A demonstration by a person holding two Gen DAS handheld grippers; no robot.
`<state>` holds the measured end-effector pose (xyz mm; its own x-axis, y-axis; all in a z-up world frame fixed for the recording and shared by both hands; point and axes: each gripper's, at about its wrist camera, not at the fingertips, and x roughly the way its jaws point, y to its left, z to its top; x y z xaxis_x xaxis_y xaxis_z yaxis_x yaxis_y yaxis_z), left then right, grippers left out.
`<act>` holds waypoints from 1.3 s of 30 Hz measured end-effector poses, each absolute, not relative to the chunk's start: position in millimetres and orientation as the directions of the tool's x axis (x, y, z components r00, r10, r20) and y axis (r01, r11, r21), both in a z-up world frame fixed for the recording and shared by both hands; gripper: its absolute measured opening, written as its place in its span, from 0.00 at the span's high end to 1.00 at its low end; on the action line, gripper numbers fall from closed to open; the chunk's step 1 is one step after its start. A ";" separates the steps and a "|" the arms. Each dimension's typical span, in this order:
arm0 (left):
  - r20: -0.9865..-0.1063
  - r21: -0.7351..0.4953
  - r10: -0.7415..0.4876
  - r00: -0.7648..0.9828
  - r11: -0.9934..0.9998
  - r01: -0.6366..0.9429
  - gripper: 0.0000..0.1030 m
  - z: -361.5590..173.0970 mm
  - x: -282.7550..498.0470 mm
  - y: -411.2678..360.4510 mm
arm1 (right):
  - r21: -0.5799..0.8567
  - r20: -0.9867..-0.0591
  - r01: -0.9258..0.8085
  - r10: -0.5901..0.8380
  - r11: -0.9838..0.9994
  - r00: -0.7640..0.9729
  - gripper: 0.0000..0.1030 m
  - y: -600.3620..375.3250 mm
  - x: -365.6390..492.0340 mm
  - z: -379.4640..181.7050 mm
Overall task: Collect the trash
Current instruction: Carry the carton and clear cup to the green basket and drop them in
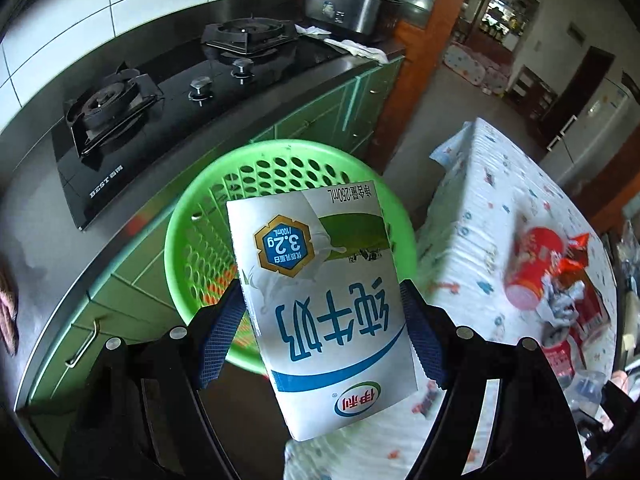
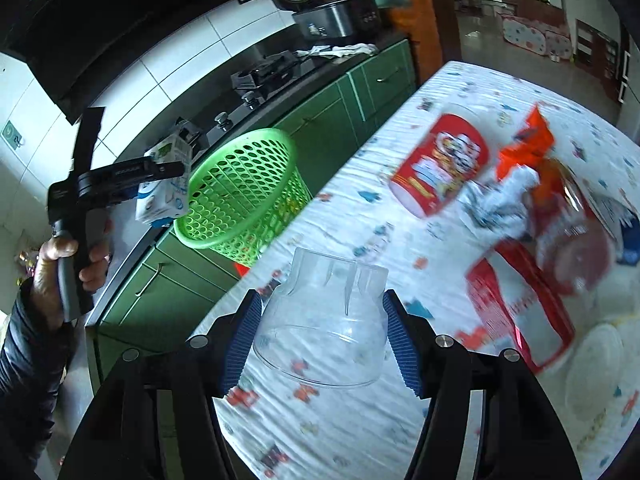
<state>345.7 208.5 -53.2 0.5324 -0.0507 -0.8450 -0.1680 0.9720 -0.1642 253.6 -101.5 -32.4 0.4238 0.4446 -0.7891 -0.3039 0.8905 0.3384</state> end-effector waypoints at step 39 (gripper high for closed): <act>-0.821 -0.160 0.017 0.571 0.952 -0.259 0.17 -91.5 315.6 320.0 | 0.253 -0.811 -0.484 0.457 0.838 0.366 0.41 91.7 389.7 -48.8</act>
<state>315.6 320.0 -91.5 0.5707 0.0168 -0.8210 -0.2589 0.9525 -0.1605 389.7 91.7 -48.8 0.3665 0.4566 -0.8107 -0.4841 0.8376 0.2530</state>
